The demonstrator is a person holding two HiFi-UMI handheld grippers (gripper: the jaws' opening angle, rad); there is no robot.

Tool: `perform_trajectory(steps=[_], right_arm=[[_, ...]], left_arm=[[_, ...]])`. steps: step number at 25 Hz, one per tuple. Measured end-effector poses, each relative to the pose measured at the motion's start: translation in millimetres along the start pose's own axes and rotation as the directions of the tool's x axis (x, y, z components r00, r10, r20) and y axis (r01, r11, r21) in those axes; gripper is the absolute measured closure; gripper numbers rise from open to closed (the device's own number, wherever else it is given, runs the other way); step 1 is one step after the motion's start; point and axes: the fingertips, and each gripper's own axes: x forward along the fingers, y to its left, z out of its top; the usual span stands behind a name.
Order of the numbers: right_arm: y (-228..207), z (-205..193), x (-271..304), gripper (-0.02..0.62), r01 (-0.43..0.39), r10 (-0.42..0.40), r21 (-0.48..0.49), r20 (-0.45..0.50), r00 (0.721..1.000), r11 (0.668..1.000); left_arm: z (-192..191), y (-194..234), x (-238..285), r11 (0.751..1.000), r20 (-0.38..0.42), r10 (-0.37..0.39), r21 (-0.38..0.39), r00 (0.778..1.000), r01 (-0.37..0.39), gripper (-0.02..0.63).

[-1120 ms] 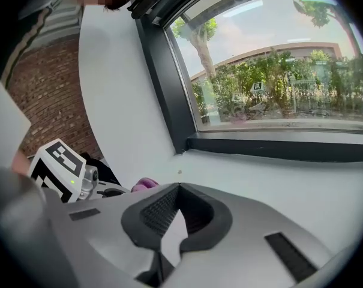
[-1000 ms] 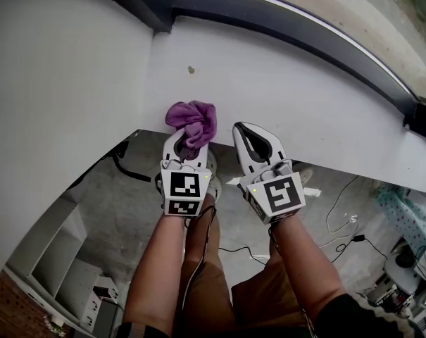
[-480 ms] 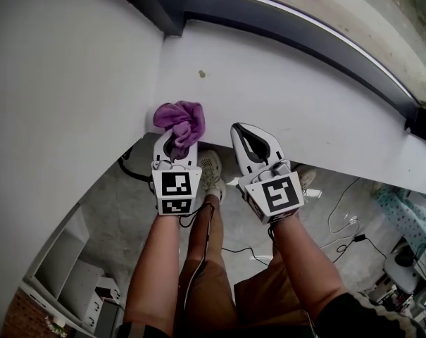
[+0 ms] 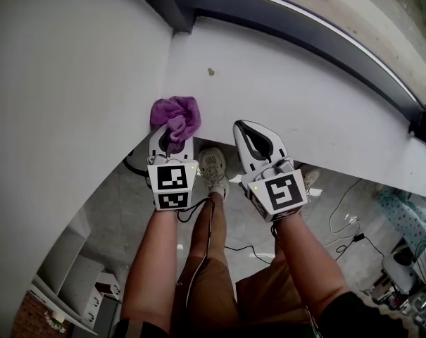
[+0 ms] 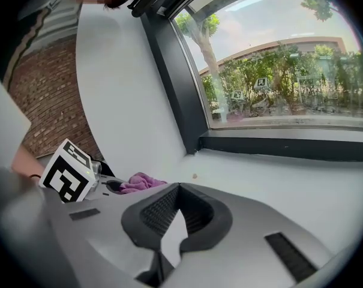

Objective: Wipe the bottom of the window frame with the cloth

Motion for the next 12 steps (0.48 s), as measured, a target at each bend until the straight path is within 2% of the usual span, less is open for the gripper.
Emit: perform_trajectory(steps=[12], right_arm=[[-28, 10, 8, 0.581, 0.067, -0.067, 0.017, 0.013, 0.998, 0.998]], left_arm=[[17, 1, 13, 1.0, -0.005, -0.007, 0.024, 1.0, 0.007, 0.505]])
